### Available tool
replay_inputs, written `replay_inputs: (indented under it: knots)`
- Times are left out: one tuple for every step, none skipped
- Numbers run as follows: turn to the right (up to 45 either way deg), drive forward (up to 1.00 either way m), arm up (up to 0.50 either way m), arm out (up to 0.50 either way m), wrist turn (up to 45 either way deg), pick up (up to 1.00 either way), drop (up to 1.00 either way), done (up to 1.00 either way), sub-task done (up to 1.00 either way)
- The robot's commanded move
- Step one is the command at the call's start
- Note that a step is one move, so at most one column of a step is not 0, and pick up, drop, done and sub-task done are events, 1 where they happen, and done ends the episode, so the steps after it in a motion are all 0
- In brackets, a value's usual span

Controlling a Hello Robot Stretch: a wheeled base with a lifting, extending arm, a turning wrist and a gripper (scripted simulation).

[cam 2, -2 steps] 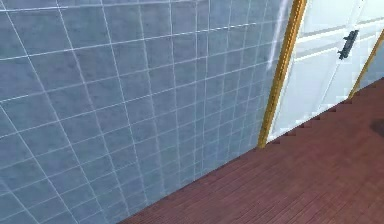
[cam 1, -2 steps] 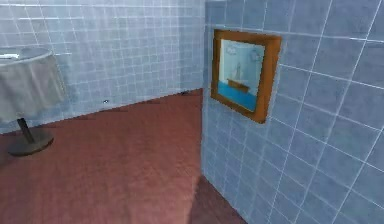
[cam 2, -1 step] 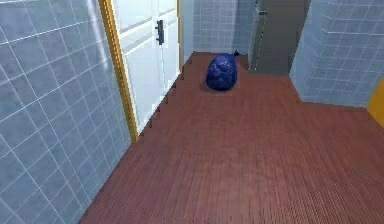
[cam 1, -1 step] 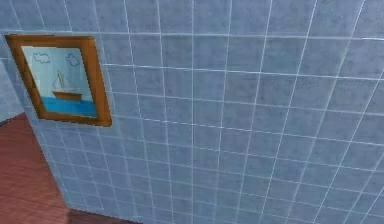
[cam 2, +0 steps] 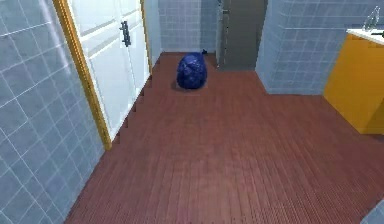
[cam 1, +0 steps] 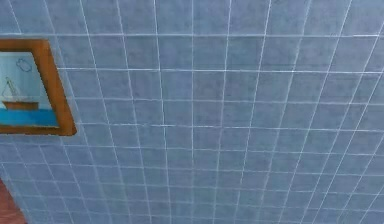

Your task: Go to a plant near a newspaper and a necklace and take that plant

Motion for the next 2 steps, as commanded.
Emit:
replay_inputs:
  knots:
    - [0.0, 0.15, 0.00, 0.00, 0.0, 0.00, 0.00, 0.00, 0.00]
    - [-45.0, 0.00, 0.00, 0.00, 0.0, 0.00, 0.00, 0.00, 0.00]
